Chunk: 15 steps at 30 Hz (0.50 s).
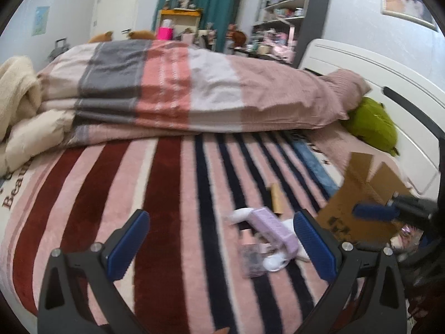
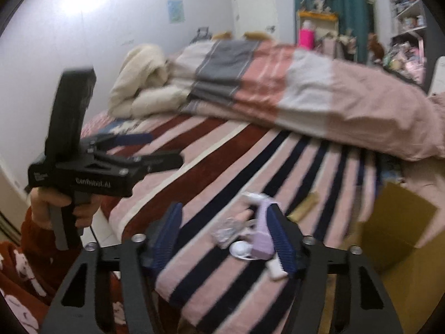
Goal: Organize rigid objects
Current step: 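Grasp the lilac Tears of Themis box with the right gripper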
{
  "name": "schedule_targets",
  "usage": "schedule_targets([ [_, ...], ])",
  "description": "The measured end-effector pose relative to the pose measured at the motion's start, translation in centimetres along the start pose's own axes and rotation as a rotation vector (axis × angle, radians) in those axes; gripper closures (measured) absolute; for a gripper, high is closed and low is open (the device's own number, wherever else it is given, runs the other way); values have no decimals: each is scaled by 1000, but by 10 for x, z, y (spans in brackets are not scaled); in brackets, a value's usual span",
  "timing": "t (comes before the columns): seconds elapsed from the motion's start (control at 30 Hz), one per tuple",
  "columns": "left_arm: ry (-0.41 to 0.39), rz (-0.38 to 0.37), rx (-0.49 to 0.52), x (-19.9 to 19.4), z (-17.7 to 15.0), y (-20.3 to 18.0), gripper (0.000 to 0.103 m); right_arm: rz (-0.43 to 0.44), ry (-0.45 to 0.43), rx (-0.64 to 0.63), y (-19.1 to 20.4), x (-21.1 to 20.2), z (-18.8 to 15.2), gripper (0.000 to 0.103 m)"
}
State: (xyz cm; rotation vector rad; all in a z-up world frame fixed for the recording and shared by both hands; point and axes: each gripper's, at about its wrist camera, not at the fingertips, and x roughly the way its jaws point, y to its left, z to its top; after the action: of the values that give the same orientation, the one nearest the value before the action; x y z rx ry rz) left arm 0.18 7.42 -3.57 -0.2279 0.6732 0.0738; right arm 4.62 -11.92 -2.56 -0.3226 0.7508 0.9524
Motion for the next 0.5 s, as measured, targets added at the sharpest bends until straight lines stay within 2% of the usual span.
schedule_targets([
  [0.1,38,29,-21,16,-10,19,0,13,87,78,-9,47,-6,51],
  [0.23,82,3,-50,32,-22,36,0,-69,140,155,-33,92,-17,51],
  [0.3,97,-10,-64,38,-28,43,0,-111,146,165,-42,104,-19,51],
  [0.4,111,24,-55,44,-34,46,0,-179,170,190,-57,119,-22,51],
  [0.5,118,36,-38,48,-36,46,0,-188,201,240,-72,133,-26,51],
])
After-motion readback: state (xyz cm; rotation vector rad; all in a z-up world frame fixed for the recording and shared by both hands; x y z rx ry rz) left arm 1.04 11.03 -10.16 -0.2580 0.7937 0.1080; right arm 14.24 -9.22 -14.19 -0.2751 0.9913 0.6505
